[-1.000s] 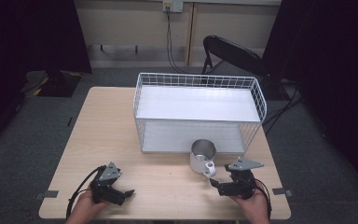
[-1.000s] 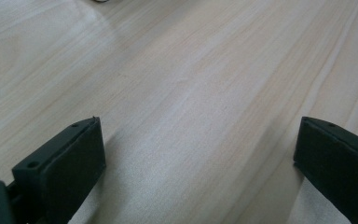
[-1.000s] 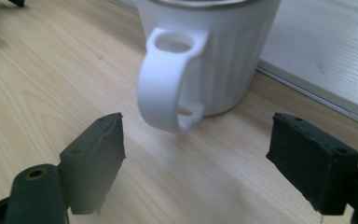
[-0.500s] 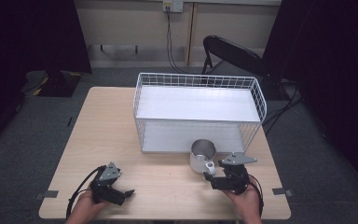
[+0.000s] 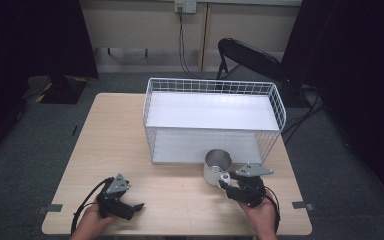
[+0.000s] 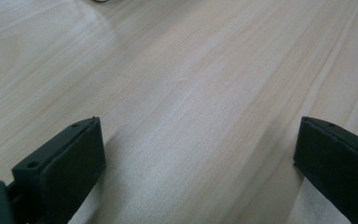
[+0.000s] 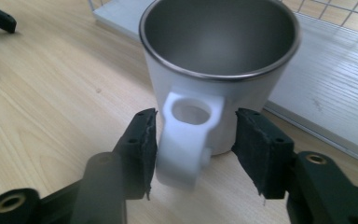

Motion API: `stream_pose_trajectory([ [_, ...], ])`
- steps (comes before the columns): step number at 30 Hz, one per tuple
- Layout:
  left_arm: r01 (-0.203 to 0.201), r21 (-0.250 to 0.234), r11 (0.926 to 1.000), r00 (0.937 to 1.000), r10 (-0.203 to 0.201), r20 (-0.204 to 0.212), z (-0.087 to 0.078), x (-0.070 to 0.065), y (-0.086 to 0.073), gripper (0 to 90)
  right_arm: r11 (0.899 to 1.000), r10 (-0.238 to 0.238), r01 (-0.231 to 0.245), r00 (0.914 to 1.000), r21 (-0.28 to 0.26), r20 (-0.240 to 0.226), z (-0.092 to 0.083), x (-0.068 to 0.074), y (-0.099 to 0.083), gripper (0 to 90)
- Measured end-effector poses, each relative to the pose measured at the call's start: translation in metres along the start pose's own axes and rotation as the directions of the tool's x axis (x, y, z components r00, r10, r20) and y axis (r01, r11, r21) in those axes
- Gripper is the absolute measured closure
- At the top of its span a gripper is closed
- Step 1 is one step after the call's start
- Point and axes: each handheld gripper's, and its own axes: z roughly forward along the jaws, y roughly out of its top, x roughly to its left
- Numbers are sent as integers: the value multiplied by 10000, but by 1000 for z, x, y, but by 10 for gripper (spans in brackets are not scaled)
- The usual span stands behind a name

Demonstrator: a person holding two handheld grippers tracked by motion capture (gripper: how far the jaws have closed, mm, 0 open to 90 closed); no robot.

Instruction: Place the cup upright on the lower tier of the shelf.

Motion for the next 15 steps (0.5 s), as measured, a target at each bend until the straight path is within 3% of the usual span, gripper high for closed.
stream_pose_trajectory([
  [8,0,0,10000,10000,0,-2,0,0,0,12,9999,121,-121,9999,36,84,-4,-9,-2,568],
  [11,-1,0,10000,10000,1,-1,0,0,0,12,9998,-168,164,9985,86,513,-6,-10,-3,598],
  [15,0,-2,10000,10000,0,-2,0,0,0,12,9999,-147,144,9976,47,673,-5,-12,-3,599],
])
